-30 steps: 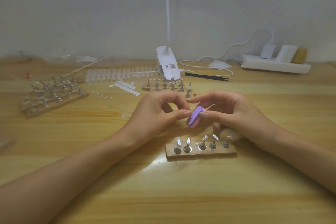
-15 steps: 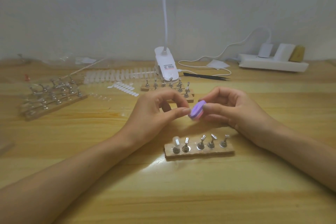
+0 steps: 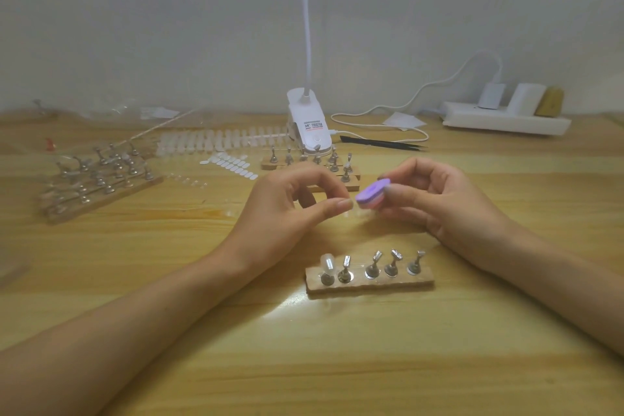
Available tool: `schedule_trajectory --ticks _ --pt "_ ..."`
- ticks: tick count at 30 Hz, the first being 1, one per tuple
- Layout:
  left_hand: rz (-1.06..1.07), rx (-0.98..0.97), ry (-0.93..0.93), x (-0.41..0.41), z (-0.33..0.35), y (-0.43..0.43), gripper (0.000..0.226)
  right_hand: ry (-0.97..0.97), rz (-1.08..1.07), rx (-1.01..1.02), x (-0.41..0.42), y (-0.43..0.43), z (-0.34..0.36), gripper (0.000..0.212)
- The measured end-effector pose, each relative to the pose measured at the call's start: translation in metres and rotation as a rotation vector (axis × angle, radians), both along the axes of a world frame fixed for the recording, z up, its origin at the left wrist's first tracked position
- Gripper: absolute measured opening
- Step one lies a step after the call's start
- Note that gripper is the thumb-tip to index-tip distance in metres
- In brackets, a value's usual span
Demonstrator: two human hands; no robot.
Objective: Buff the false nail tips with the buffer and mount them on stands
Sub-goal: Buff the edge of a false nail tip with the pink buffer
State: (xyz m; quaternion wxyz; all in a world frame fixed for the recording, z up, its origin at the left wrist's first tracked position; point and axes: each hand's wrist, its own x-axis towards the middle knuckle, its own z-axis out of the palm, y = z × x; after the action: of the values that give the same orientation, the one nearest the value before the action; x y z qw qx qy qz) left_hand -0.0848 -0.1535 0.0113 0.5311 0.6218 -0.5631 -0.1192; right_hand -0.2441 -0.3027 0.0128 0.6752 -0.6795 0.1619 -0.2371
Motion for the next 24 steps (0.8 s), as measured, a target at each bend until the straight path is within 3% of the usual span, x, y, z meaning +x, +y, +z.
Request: schedule_trajectory --ticks 3,7,10,13,17,20,24 --pt "-0.001 0.007 0.020 0.0009 -0.0006 -0.0003 0.010 0.069 0.116 -0.078 -0.0006 0.0043 0.0000 0.012" --pt "-0.007 0.012 0.028 0.0002 -0.0003 -0.0006 0.011 -0.016 -0.035 0.015 -0.0007 0.0012 0.0004 0.020" --pt "-0.014 0.009 0.017 0.0006 -0.0006 -0.0005 0.012 0.058 0.085 -0.082 -0.0010 0.0046 -0.0008 0.015" --pt "-0.012 0.026 0.019 0.0004 -0.0012 -0.0011 0.013 -0.014 -0.044 -0.030 -0.0010 0.0029 -0.0001 0.018" --pt "-0.022 0.027 0.027 0.0012 -0.0010 -0.0014 0.013 0.060 0.085 -0.114 -0.0016 0.0061 -0.0004 0.013" --pt "-0.031 0.023 0.064 0.0013 -0.0008 -0.0017 0.012 -0.025 -0.042 -0.041 -0.0006 0.0036 -0.0001 0.019" --pt "-0.051 0.015 0.095 0.0009 -0.0002 -0.0014 0.011 0.045 0.074 -0.095 -0.0008 0.0047 -0.0010 0.015"
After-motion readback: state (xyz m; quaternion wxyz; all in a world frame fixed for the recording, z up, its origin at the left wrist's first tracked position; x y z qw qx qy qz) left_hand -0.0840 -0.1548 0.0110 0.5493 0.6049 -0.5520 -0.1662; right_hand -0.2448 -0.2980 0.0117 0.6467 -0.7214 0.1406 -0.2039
